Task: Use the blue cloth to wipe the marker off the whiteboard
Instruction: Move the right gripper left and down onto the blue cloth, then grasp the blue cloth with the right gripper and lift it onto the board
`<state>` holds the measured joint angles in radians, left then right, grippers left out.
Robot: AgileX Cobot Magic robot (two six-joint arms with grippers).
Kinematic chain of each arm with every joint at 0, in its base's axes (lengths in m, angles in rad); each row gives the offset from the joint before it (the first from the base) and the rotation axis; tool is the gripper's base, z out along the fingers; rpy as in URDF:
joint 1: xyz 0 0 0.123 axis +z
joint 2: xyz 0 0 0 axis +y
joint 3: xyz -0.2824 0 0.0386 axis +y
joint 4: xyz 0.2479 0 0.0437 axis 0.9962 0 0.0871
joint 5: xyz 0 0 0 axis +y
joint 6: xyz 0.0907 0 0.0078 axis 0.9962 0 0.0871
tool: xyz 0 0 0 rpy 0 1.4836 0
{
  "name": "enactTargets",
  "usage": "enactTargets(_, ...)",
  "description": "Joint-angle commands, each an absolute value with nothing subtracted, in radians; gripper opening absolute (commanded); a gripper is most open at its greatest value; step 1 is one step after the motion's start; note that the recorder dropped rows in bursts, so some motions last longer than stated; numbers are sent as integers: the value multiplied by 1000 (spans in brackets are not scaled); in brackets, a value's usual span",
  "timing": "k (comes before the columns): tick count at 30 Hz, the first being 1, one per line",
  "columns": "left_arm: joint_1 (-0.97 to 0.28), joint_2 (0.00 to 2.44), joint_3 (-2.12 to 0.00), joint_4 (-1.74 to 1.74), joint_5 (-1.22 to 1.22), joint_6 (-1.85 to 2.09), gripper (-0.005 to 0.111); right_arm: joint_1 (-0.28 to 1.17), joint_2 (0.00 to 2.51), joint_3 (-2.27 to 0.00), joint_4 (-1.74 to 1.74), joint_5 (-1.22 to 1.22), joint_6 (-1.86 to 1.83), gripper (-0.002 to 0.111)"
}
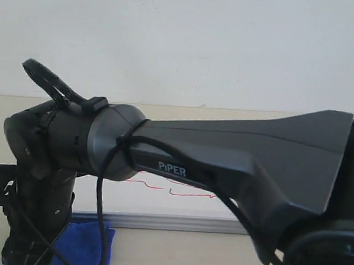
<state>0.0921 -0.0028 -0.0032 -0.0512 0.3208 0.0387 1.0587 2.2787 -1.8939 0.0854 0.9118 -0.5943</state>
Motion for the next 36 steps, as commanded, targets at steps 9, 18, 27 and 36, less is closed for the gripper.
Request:
enactTargets(9,84,0,0,-63,315,43,4,1057,2360,-1895,-51,860,-472,59)
enactTargets(18,84,0,0,-63,315,43,4,1057,2375,-1895,-131,857,-468,42)
enactTargets(27,84,0,0,-63,315,43,4,1057,2327,-1895,-281,897,-300,0)
enactTargets(36,84,0,0,-63,315,43,4,1057,2117,-1895,-303,926,-214,0)
